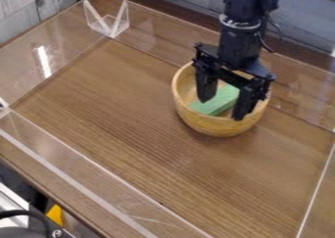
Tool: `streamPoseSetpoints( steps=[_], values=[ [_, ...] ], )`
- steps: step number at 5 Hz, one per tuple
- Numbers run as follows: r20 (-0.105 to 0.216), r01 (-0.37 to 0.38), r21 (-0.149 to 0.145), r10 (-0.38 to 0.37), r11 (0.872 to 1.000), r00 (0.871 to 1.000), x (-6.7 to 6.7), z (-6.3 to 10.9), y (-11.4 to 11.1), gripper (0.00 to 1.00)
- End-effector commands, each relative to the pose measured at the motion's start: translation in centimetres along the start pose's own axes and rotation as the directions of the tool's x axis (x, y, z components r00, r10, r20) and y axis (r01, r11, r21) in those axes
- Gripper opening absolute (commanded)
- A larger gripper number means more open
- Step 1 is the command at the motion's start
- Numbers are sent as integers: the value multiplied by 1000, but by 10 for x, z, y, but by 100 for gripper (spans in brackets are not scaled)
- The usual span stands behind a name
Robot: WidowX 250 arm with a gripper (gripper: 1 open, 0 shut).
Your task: Remove the green block from inside the brown bowl and put it on the table
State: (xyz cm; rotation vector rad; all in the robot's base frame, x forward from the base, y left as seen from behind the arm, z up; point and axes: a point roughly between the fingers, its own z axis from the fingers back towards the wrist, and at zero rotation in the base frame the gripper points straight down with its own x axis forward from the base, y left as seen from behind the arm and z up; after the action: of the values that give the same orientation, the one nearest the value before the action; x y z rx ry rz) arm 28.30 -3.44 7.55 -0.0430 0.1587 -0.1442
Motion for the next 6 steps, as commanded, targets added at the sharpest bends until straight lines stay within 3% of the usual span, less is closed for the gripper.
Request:
streamPoseSetpoints(
  steps=[1, 2, 4, 6],
  values=[
    [86, 10, 9, -11, 1000, 996, 1, 23, -7, 100],
    [87, 14, 13, -15, 1000, 996, -3, 24, -15, 100],
    [86, 115, 36, -117, 993, 989, -1, 27, -17, 100],
    [86, 144, 47, -148, 988, 985, -4, 15, -15, 100]
  ],
)
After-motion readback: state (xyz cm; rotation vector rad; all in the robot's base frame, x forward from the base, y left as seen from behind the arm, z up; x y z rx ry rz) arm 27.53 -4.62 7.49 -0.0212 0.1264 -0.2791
